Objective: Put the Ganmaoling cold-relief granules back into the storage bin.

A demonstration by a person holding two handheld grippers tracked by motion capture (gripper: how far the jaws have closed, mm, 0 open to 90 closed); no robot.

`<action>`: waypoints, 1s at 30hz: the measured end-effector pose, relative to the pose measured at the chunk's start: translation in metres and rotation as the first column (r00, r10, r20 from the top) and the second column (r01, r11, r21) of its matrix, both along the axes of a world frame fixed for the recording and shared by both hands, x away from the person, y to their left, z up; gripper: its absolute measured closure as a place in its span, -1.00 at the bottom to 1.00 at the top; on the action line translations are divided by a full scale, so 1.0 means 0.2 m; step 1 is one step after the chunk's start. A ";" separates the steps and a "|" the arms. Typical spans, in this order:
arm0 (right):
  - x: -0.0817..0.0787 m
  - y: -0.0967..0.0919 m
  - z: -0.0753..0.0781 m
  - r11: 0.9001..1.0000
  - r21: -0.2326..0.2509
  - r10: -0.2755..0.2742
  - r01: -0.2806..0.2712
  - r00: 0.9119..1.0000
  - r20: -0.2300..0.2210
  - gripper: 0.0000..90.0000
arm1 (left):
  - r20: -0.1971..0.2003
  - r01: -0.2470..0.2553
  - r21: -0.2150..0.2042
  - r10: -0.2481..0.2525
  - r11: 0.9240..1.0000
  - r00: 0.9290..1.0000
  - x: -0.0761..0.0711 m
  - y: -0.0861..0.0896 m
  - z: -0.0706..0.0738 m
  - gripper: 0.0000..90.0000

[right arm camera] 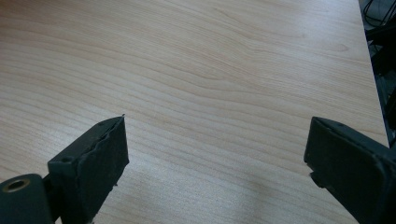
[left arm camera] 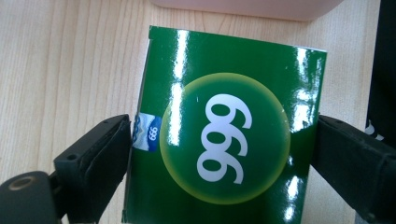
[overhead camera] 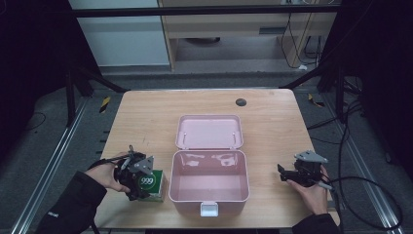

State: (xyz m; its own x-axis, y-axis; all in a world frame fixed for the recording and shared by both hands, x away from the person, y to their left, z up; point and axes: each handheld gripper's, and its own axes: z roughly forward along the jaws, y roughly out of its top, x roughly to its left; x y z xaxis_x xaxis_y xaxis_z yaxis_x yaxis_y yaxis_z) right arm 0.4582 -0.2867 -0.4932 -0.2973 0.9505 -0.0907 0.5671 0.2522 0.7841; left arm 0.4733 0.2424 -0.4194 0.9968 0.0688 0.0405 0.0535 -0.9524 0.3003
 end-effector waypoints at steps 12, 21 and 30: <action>0.00 0.01 -0.01 1.000 -0.011 0.011 -0.011 1.000 -0.016 -0.85 | -0.023 0.015 0.018 -0.014 1.000 1.000 0.02 -0.03 -0.05 -0.82; 0.01 0.01 -0.02 1.000 -0.018 0.016 -0.016 0.999 -0.029 -0.86 | -0.040 0.023 0.024 -0.022 0.999 0.999 0.03 -0.03 -0.06 -0.78; 0.01 0.01 -0.02 1.000 -0.020 0.019 -0.020 0.999 -0.036 -0.86 | -0.076 0.001 0.036 0.002 0.999 0.997 0.04 -0.03 -0.04 -0.70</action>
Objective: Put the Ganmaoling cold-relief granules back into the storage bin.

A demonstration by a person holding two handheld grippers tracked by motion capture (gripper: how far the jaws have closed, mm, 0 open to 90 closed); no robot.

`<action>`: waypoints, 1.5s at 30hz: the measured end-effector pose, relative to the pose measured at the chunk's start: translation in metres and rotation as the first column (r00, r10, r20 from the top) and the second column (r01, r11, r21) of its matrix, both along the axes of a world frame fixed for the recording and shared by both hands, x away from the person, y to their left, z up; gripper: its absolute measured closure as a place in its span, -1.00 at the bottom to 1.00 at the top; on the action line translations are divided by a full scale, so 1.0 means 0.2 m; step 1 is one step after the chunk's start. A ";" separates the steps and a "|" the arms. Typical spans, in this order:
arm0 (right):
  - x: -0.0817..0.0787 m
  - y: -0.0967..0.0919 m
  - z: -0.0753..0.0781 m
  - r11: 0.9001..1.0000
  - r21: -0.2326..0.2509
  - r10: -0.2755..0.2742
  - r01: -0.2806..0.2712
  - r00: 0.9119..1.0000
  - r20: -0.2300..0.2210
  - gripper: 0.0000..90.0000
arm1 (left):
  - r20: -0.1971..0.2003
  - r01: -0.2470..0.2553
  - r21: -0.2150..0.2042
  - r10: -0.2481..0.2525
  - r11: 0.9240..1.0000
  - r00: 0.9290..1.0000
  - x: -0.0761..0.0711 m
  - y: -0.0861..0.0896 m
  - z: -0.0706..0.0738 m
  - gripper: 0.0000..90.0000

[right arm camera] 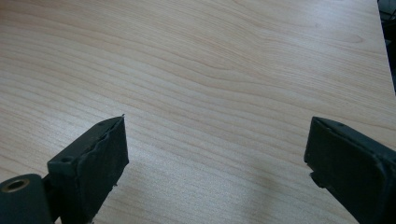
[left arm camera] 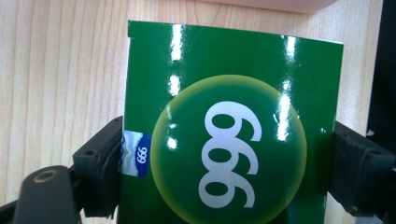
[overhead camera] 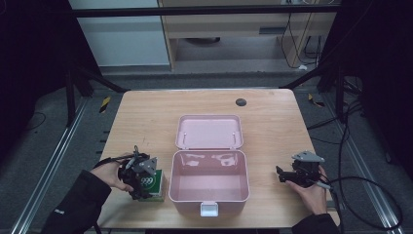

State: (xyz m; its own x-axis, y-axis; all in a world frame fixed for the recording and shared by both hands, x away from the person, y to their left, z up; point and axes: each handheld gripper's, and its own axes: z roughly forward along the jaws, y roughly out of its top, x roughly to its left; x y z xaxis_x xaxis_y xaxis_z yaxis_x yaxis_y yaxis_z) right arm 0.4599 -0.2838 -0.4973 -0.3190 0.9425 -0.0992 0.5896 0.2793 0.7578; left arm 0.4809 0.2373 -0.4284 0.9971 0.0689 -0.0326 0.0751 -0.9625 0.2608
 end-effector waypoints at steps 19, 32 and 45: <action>0.00 0.00 0.00 1.000 0.007 0.002 -0.002 1.000 -0.006 -0.85 | 0.025 -0.051 -0.067 0.052 0.996 0.998 -0.07 0.02 0.33 -0.69; 0.00 0.00 0.00 1.000 0.008 0.002 -0.002 1.000 -0.006 -0.85 | 0.060 -0.024 -0.088 0.030 0.996 0.998 -0.09 -0.03 0.57 -0.69; 0.00 0.00 0.00 1.000 0.006 0.004 -0.004 1.000 -0.008 -0.85 | 0.060 -0.002 -0.084 0.007 0.996 0.998 -0.11 -0.12 0.70 -0.68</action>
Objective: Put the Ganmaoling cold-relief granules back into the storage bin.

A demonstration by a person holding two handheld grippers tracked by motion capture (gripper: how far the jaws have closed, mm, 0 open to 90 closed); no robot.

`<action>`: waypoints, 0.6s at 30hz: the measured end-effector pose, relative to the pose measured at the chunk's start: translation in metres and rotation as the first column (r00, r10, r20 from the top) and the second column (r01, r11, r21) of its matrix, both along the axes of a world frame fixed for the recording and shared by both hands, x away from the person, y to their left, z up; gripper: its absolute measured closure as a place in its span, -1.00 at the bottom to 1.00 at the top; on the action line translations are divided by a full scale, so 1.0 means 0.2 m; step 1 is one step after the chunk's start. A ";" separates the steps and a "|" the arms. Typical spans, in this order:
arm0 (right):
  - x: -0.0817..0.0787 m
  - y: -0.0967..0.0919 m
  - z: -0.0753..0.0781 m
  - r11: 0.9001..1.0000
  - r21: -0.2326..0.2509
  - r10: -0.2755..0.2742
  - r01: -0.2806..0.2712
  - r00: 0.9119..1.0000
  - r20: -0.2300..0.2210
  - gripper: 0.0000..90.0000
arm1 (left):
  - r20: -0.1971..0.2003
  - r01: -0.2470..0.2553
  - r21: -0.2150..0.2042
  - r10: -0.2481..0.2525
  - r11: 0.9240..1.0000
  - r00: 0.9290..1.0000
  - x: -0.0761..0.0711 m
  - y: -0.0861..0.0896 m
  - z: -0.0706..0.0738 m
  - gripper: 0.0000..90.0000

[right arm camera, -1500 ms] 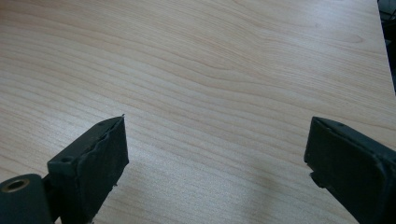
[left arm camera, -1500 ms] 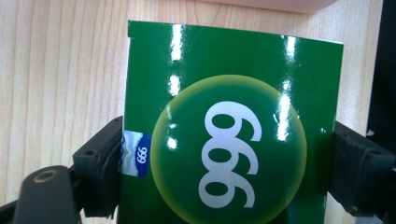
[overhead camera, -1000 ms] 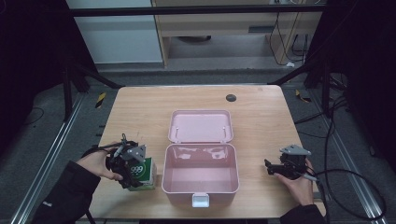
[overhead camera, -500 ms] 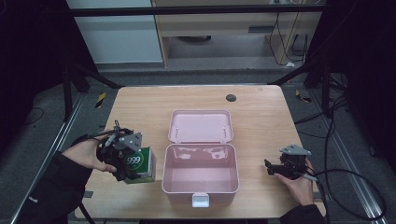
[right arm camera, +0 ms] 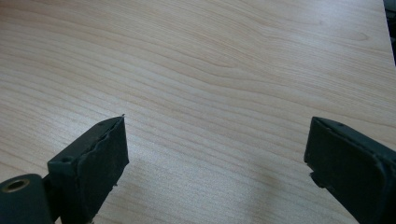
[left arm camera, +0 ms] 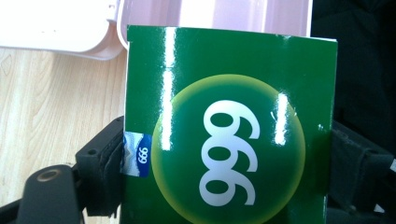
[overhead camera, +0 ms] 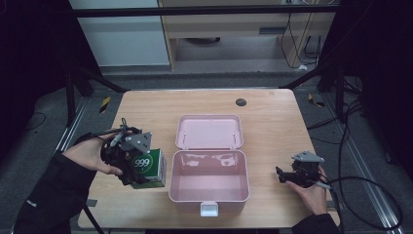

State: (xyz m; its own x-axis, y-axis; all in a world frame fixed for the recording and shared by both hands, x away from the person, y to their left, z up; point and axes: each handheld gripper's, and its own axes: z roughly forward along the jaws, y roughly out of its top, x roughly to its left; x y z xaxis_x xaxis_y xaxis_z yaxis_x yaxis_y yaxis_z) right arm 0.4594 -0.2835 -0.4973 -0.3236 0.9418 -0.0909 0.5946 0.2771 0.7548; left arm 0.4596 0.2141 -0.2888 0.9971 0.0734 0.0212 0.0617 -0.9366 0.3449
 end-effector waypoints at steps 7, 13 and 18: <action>0.00 0.00 0.00 1.000 -0.001 0.002 -0.002 1.000 -0.003 -0.85 | 0.001 0.016 -0.019 -0.016 1.000 1.000 0.00 -0.08 0.06 -0.68; 0.00 0.00 0.00 1.000 0.002 0.001 -0.001 1.000 -0.001 -0.86 | 0.006 0.044 -0.030 -0.044 0.999 0.999 0.00 -0.15 0.08 -0.68; 0.00 0.00 0.00 1.000 0.002 0.003 -0.003 1.000 -0.002 -0.85 | 0.010 0.058 -0.035 -0.058 0.998 0.998 0.01 -0.22 0.09 -0.68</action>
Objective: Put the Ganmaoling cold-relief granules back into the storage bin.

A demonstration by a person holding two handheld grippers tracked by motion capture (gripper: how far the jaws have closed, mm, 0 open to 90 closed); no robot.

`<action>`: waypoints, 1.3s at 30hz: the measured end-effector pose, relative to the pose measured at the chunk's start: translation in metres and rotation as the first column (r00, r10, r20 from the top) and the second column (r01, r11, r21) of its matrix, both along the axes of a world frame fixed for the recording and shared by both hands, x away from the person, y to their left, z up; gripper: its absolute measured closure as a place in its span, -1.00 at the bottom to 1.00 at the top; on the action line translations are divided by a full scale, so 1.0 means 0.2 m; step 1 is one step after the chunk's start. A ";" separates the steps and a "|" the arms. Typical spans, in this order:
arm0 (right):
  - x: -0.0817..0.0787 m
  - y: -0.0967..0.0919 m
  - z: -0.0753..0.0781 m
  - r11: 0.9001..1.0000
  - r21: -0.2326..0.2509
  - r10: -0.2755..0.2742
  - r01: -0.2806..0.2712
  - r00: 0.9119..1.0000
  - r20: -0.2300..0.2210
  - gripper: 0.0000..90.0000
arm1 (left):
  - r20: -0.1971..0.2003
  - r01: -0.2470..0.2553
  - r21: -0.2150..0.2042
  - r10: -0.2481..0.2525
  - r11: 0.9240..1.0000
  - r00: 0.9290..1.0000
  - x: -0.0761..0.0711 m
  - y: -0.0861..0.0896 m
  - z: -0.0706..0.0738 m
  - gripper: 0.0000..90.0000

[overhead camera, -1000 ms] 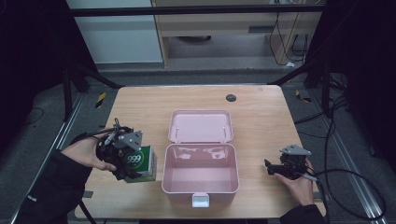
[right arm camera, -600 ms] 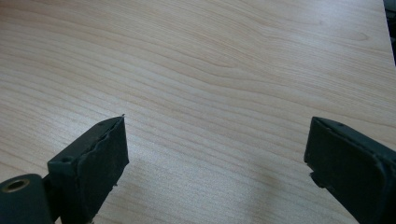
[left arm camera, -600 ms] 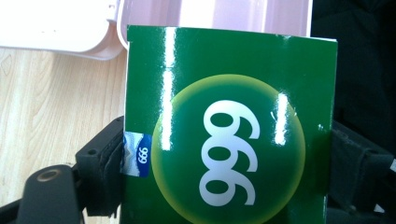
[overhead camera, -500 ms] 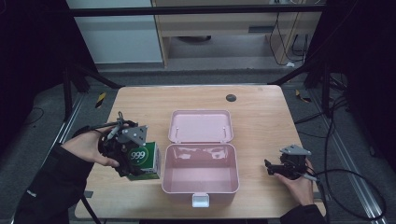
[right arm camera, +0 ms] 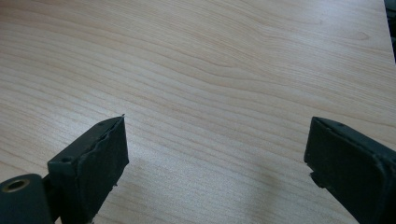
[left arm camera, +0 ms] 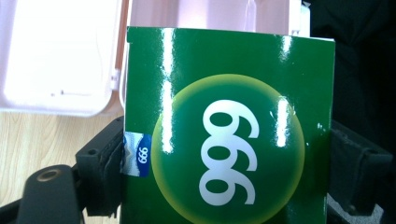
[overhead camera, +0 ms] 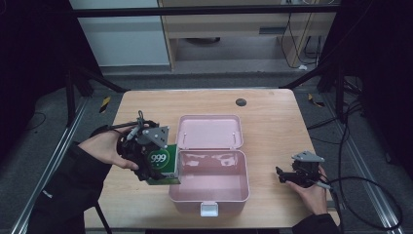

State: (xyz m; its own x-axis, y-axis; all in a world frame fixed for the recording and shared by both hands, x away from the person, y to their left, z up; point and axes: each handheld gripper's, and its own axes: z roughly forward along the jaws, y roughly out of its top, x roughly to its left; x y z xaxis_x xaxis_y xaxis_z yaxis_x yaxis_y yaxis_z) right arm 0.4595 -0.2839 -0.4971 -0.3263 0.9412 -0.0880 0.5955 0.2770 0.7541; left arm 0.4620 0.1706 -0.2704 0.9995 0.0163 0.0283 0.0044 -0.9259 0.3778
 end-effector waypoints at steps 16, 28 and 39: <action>0.00 0.00 0.00 1.000 -0.005 0.004 -0.004 1.000 -0.001 -0.85 | 0.008 0.056 0.004 -0.057 0.998 0.998 0.04 -0.24 -0.03 -0.68; 0.00 0.00 0.00 1.000 -0.008 0.009 -0.009 1.000 -0.002 -0.86 | 0.010 0.072 0.028 -0.072 0.997 0.997 0.07 -0.32 -0.14 -0.68; 0.00 0.00 -0.01 1.000 -0.011 0.008 -0.008 1.000 -0.007 -0.85 | 0.000 0.073 0.057 -0.073 0.996 0.997 0.09 -0.34 -0.27 -0.68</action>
